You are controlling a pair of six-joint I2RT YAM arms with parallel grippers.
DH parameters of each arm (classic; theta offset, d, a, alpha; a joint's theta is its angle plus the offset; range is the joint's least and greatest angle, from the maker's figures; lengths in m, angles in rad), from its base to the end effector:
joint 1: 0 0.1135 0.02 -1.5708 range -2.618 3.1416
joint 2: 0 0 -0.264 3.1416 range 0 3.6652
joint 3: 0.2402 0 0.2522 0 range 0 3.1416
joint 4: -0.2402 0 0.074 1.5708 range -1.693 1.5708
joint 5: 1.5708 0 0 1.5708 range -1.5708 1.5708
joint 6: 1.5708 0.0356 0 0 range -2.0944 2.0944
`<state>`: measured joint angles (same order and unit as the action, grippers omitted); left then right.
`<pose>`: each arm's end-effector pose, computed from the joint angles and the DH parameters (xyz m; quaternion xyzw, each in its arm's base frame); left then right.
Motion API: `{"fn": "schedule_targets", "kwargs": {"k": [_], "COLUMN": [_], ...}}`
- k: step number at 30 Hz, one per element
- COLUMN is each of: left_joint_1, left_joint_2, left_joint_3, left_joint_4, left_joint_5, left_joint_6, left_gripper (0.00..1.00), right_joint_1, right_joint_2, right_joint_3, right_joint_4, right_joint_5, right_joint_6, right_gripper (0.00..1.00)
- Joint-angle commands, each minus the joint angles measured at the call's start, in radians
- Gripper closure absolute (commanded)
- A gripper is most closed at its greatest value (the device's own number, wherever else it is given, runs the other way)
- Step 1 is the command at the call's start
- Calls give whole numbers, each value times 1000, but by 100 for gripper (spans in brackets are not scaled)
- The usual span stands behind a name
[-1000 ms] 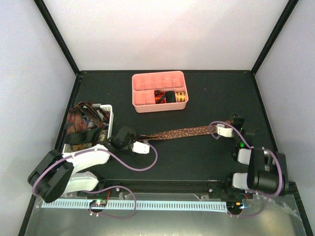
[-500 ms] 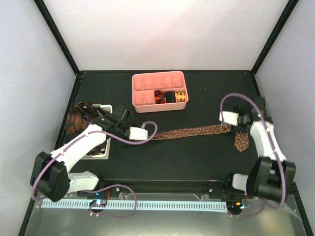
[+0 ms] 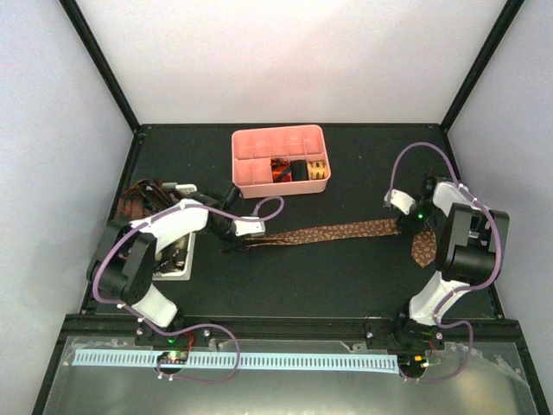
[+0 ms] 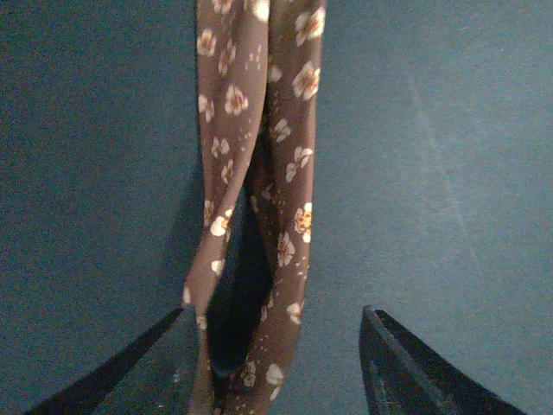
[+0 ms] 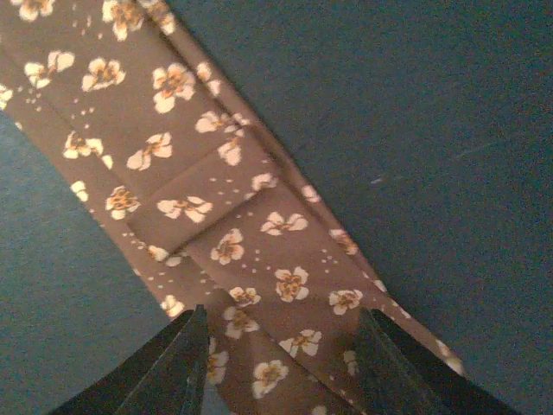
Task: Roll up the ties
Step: Adjust the tie at the center of the board.
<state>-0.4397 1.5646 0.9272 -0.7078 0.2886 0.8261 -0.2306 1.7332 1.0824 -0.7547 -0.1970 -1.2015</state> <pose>0.2446 -0.1263 0.1745 0.5947 0.7833 -0.1188 0.1368 0.3052 -0.0645 0.1659 -0.4699 0.8734 0.0200 0.1263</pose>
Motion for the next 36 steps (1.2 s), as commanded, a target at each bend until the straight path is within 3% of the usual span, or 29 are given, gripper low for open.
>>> {"fn": "schedule_targets", "kwargs": {"k": [1, 3, 8, 14, 18, 22, 25, 30, 36], "left_joint_1": [2, 0, -14, -62, -63, -55, -54, -54, -53], "left_joint_2": [15, -27, -201, -311, -413, -447, -409, -379, -341], "left_joint_3": [-14, -71, -280, -407, -382, -223, -145, -128, -147], "left_joint_4": [23, 44, 174, 250, 134, -46, -71, 9, 98], "left_joint_5": [-50, -60, -119, -262, -214, -21, 22, 8, -2], "left_joint_6": [17, 60, 206, 298, 290, 192, 111, 11, -39], "left_gripper": [62, 71, 84, 93, 56, 35, 33, 29, 28], "right_joint_1": [-13, -23, -51, -146, -167, -170, -183, -249, -314], "right_joint_2": [-20, -43, -107, -67, -66, -77, 5, 56, 197], "right_joint_3": [-47, -64, -121, 52, 105, 119, 210, 233, 299], "right_joint_4": [-18, -35, -68, -246, -295, -238, -276, -286, -328], "right_joint_5": [24, 23, 44, -51, -73, -47, -47, -66, -130], "right_joint_6": [30, 16, -39, -5, 24, 105, 230, 327, 455], "right_gripper": [52, 56, 59, 55, 53, 48, 47, 33, 32]}}
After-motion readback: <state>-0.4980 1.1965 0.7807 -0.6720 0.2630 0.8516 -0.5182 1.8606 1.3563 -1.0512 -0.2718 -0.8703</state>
